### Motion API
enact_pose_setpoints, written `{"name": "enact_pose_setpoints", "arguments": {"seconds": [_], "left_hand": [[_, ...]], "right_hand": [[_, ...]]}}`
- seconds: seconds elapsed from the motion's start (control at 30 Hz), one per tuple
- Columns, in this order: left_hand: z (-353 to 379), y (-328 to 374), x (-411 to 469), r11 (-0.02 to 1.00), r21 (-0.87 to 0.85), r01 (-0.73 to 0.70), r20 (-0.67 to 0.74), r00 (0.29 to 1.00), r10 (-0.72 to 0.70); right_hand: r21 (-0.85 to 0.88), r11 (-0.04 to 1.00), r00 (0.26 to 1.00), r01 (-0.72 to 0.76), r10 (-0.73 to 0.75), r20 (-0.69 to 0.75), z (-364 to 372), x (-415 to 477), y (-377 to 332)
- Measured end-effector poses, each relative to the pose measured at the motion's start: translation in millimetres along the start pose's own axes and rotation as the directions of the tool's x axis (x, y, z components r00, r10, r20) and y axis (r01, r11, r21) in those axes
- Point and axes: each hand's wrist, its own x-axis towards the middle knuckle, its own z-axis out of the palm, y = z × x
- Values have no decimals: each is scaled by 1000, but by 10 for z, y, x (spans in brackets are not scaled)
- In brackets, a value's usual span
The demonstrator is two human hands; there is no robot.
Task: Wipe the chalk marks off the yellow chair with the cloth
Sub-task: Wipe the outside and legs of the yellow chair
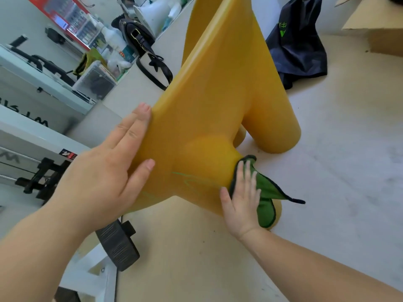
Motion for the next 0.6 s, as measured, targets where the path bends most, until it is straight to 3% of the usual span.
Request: {"name": "enact_pose_setpoints", "arguments": {"seconds": [0.07, 0.13, 0.3, 0.47, 0.6], "left_hand": [[39, -36, -18, 999, 45, -11, 4, 1000, 11], [65, -60, 5, 999, 42, -27, 10, 1000, 27], [6, 29, 120, 996, -6, -89, -26, 996, 89], [-129, 270, 347, 989, -65, -130, -70, 990, 125], [-204, 352, 528, 977, -109, -181, -105, 980, 170]], "right_hand": [[20, 998, 998, -60, 60, 23, 31, -62, 21], [51, 998, 999, -32, 30, 42, 36, -89, -178], [90, 938, 942, 334, -335, -1, -60, -104, -1018], [118, 936, 933, 333, -309, -184, -302, 115, -1234], [137, 932, 935, 335, -310, -173, -502, 178, -1198]]}}
